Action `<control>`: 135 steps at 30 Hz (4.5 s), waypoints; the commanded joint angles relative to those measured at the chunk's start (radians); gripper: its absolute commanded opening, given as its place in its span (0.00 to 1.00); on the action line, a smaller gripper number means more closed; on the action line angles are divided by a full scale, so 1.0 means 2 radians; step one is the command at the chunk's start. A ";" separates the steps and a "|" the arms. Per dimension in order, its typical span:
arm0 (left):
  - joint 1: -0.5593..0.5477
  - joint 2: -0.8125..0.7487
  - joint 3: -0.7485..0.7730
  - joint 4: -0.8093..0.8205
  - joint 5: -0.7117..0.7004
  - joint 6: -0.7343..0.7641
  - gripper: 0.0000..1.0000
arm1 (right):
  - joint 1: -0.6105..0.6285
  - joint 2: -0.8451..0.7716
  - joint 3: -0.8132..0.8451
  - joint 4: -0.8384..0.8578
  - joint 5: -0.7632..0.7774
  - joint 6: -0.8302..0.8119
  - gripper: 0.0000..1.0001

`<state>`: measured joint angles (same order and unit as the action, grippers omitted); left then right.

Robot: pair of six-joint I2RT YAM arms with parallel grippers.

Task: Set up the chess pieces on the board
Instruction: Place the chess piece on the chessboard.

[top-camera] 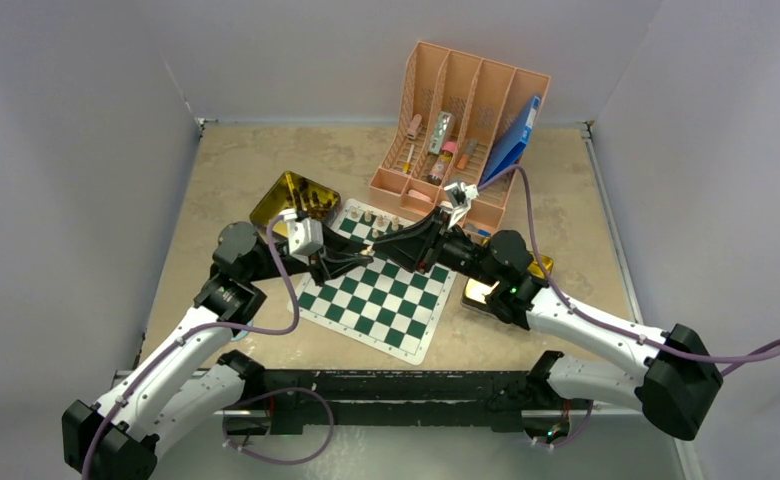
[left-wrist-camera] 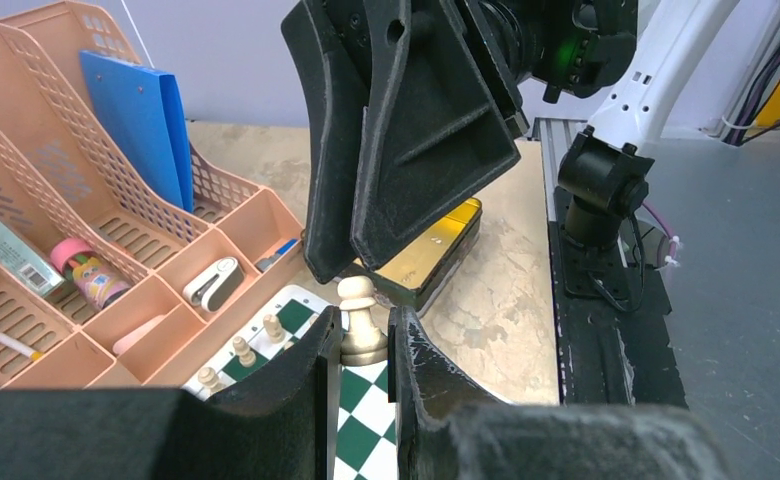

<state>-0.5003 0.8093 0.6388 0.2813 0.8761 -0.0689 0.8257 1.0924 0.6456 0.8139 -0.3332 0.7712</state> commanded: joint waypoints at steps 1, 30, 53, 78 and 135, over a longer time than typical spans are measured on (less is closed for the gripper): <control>-0.003 -0.007 0.001 0.032 -0.007 -0.009 0.00 | 0.001 0.001 0.007 0.026 -0.016 0.002 0.31; -0.003 -0.003 -0.002 0.028 0.001 0.004 0.00 | 0.004 0.021 0.011 0.063 -0.024 0.022 0.24; -0.003 -0.074 0.030 -0.136 -0.090 0.031 0.60 | 0.005 0.018 0.031 -0.019 0.047 -0.049 0.07; -0.002 -0.214 0.061 -0.330 -0.412 -0.065 0.71 | 0.007 0.311 0.215 -0.150 0.254 -0.214 0.06; 0.003 -0.231 0.059 -0.333 -0.394 -0.061 0.77 | 0.007 0.502 0.319 -0.156 0.322 -0.215 0.09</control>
<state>-0.4988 0.3542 0.7166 -0.3912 0.0753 -0.1837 0.8341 2.0880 1.2453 0.4908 0.2974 0.3325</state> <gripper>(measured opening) 0.766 0.124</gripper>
